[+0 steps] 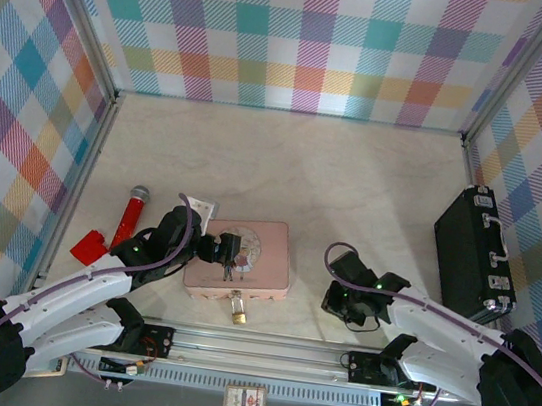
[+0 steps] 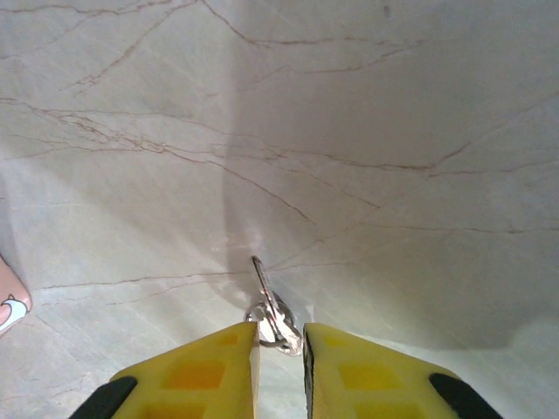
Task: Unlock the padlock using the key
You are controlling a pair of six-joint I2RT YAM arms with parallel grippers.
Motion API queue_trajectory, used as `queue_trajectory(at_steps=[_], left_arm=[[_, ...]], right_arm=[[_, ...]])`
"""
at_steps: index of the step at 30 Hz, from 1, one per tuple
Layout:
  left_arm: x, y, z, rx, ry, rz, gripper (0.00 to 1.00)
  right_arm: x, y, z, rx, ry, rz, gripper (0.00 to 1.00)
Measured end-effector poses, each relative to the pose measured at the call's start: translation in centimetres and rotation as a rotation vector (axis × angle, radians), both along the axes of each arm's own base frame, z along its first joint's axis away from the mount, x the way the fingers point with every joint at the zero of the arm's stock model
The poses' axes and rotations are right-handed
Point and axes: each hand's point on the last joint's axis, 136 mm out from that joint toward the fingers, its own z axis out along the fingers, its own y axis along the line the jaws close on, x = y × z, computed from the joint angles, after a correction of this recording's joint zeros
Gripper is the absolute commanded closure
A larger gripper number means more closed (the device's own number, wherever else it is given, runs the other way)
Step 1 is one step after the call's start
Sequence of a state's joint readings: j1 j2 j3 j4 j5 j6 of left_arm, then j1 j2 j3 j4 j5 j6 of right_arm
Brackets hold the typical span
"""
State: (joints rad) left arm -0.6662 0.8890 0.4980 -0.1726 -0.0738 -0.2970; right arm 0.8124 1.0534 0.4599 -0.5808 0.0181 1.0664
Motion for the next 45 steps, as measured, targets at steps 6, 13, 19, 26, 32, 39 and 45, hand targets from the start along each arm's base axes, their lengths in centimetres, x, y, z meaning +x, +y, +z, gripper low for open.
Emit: queue_trajectory(at_steps=[6, 13, 19, 26, 32, 39, 45], left_arm=[[0.0, 0.0, 0.0, 0.000, 0.000, 0.000, 0.00], [0.1, 0.1, 0.0, 0.004, -0.003, 0.005, 0.00], [0.1, 0.1, 0.0, 0.003, -0.003, 0.006, 0.00], [0.1, 0.2, 0.0, 0.005, -0.004, 0.008, 0.00], [0.2, 0.3, 0.0, 0.009, -0.007, 0.015, 0.00], [0.2, 0.4, 0.0, 0.012, -0.009, 0.021, 0.00], [0.5, -0.4, 0.5, -0.014, 0.014, 0.016, 0.01]], right_arm=[[-0.1, 0.0, -0.7, -0.016, 0.022, -0.005, 0.77], [-0.1, 0.0, -1.0, -0.022, 0.032, -0.017, 0.77], [-0.1, 0.0, -0.9, -0.032, 0.036, -0.014, 0.87], [0.4, 0.6, -0.4, -0.023, 0.011, 0.005, 0.97], [0.9, 0.2, 0.4, -0.053, -0.028, 0.050, 1.00], [3.7, 2.9, 5.2, 0.048, -0.259, 0.229, 0.99], [5.6, 6.5, 11.8, 0.268, -0.689, 0.449, 1.00]])
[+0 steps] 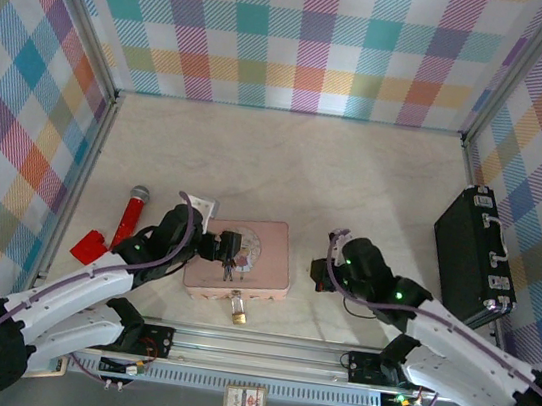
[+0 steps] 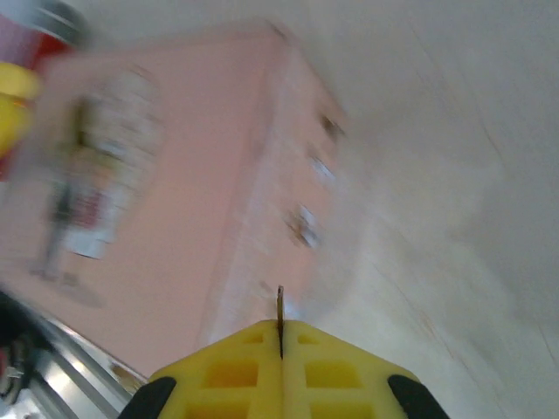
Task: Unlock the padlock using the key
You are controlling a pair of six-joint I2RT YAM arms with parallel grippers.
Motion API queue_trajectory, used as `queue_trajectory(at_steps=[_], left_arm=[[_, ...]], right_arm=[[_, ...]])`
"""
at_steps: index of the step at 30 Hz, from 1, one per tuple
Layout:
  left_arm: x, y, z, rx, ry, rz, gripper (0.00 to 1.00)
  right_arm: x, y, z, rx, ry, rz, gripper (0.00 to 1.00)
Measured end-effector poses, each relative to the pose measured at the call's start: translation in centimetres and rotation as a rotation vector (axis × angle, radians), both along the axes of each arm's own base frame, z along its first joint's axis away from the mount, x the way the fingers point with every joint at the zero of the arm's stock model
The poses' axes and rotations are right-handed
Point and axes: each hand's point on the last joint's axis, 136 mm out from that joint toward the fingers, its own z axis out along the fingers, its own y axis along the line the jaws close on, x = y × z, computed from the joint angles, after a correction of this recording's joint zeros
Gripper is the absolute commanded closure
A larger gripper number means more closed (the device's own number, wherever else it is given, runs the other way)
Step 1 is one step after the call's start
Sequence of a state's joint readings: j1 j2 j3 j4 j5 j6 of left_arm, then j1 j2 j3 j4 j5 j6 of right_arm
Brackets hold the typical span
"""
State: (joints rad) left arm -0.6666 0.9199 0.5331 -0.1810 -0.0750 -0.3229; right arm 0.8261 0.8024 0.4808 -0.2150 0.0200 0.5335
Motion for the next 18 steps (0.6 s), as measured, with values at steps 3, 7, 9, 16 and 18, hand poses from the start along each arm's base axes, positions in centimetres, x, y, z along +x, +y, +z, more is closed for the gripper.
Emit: queue_trajectory(at_steps=[3, 7, 9, 16, 18], left_arm=[[0.5, -1.3, 1.8, -0.056, 0.003, -0.018, 0.04], [0.8, -3.2, 5.2, -0.151, -0.009, -0.067, 0.09], [0.7, -3.9, 6.4, -0.186, -0.013, -0.095, 0.11], [-0.7, -5.7, 7.5, -0.260, 0.026, -0.196, 0.29], [-1.2, -6.2, 7.6, -0.273, 0.036, -0.228, 0.33]], right_arm=[[0.3, 1.0, 1.3, 0.064, -0.193, 0.089, 1.00], [0.6, 3.3, 2.0, 0.073, -0.333, 0.223, 1.00], [0.6, 4.3, 2.2, 0.081, -0.375, 0.280, 1.00], [0.6, 7.1, 3.7, 0.128, -0.467, 0.413, 1.00], [0.8, 7.8, 4.4, 0.148, -0.481, 0.430, 1.00]])
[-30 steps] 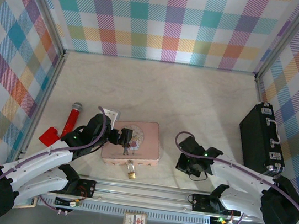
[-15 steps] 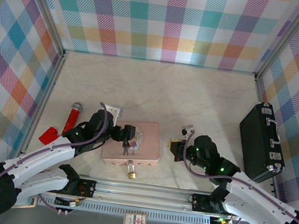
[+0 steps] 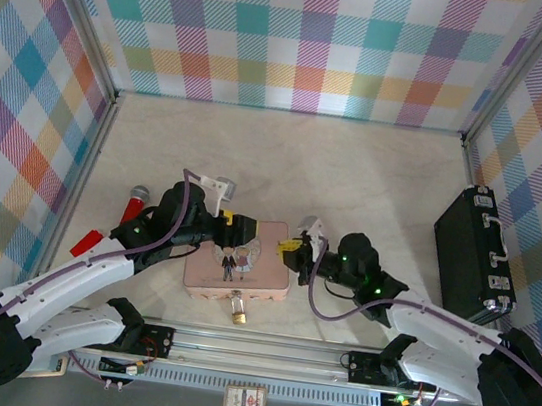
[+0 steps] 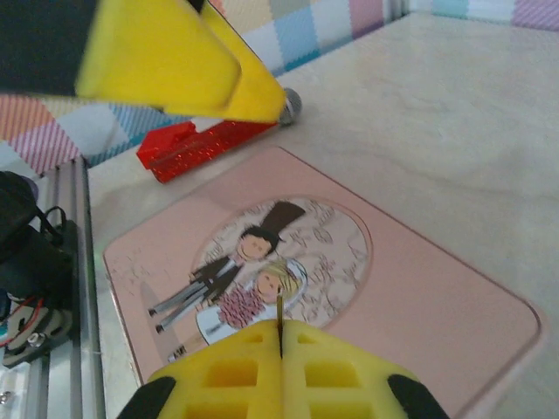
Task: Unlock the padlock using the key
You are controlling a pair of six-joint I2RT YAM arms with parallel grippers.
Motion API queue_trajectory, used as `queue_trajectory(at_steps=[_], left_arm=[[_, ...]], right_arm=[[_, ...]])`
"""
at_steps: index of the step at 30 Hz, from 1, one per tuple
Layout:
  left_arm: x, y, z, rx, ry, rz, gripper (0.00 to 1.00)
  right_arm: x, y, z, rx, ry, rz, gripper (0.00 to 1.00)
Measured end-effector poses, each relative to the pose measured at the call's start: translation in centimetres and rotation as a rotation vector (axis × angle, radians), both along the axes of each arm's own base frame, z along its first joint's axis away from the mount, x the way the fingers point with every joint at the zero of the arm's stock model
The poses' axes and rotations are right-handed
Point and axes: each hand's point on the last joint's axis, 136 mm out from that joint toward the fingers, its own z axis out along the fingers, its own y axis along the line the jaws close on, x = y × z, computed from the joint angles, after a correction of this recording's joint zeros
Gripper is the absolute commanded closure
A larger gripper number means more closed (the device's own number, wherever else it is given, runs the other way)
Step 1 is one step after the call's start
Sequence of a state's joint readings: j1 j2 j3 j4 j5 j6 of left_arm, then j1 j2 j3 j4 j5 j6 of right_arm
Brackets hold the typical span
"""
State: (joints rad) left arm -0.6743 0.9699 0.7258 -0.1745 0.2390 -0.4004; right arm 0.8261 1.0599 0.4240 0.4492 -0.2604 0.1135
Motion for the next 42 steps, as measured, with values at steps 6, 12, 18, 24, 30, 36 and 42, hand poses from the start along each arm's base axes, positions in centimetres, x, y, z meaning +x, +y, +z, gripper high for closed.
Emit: queue_trajectory(at_steps=[6, 12, 18, 24, 30, 36, 42], left_arm=[[-1.0, -2.2, 0.5, -0.018, 0.007, -0.103, 0.42], [-1.8, -3.4, 1.0, -0.029, -0.009, -0.166, 0.56], [-1.9, -3.8, 1.7, -0.052, -0.037, -0.189, 0.63], [-1.8, -3.9, 2.0, -0.059, -0.045, -0.192, 0.65], [-1.8, -3.9, 2.1, -0.061, -0.047, -0.192, 0.66], [-1.7, -4.1, 2.5, -0.074, -0.064, -0.191, 0.71], [-1.6, -4.1, 2.6, -0.079, -0.068, -0.191, 0.81]], right_arm=[[0.3, 1.5, 1.4, 0.032, -0.009, 0.051, 1.00], [0.0, 2.6, 2.2, 0.062, 0.001, 0.105, 1.00], [-0.4, 3.2, 2.4, 0.094, 0.031, 0.141, 1.00], [-0.5, 3.4, 2.6, 0.111, 0.048, 0.151, 1.00], [-0.4, 3.5, 3.6, 0.145, 0.031, 0.151, 1.00], [-0.4, 3.5, 4.1, 0.164, 0.028, 0.149, 1.00], [-0.3, 3.5, 4.2, 0.168, 0.028, 0.143, 1.00]])
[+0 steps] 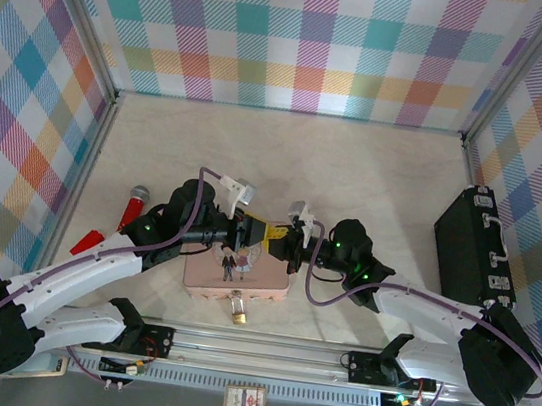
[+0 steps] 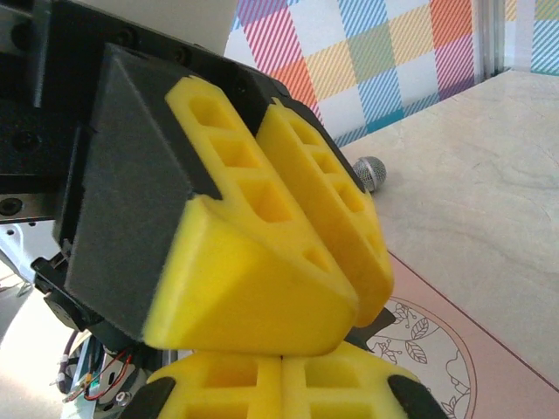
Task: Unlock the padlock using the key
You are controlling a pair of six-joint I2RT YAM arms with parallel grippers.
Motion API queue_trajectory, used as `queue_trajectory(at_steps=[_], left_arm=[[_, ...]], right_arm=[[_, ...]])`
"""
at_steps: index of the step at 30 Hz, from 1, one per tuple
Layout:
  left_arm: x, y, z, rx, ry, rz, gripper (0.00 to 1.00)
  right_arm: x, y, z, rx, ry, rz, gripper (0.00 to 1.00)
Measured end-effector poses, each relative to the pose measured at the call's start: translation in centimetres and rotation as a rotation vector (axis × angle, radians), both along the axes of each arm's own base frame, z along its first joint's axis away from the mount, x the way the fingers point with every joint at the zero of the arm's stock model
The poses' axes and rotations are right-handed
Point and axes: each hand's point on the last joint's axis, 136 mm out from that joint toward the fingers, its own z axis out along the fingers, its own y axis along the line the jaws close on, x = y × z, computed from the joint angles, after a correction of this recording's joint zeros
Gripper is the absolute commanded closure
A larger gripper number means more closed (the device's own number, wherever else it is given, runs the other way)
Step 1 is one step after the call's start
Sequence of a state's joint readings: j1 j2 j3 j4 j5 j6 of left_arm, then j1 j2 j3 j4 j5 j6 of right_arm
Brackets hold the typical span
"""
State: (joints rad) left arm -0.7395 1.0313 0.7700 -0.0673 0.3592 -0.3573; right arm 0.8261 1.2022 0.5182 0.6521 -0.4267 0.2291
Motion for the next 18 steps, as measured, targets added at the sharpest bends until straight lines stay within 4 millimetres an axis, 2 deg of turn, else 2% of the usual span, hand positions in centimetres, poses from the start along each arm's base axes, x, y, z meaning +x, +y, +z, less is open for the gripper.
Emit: queue_trajectory(at_steps=[3, 5, 11, 18], left_arm=[[-0.03, -0.11, 0.13, -0.005, -0.004, -0.002, 0.84], [-0.03, -0.19, 0.29, -0.012, -0.006, -0.003, 0.90], [0.07, -0.15, 0.27, -0.010, -0.012, 0.001, 1.00], [0.24, -0.02, 0.00, -0.003, -0.016, 0.012, 1.00]], right_arm=[[0.18, -0.04, 0.00, 0.000, 0.002, -0.011, 1.00], [0.31, -0.06, 0.09, 0.004, 0.001, -0.018, 1.00], [0.47, -0.09, 0.10, 0.007, 0.016, -0.030, 1.00], [0.80, -0.10, -0.21, 0.005, 0.040, -0.048, 1.00]])
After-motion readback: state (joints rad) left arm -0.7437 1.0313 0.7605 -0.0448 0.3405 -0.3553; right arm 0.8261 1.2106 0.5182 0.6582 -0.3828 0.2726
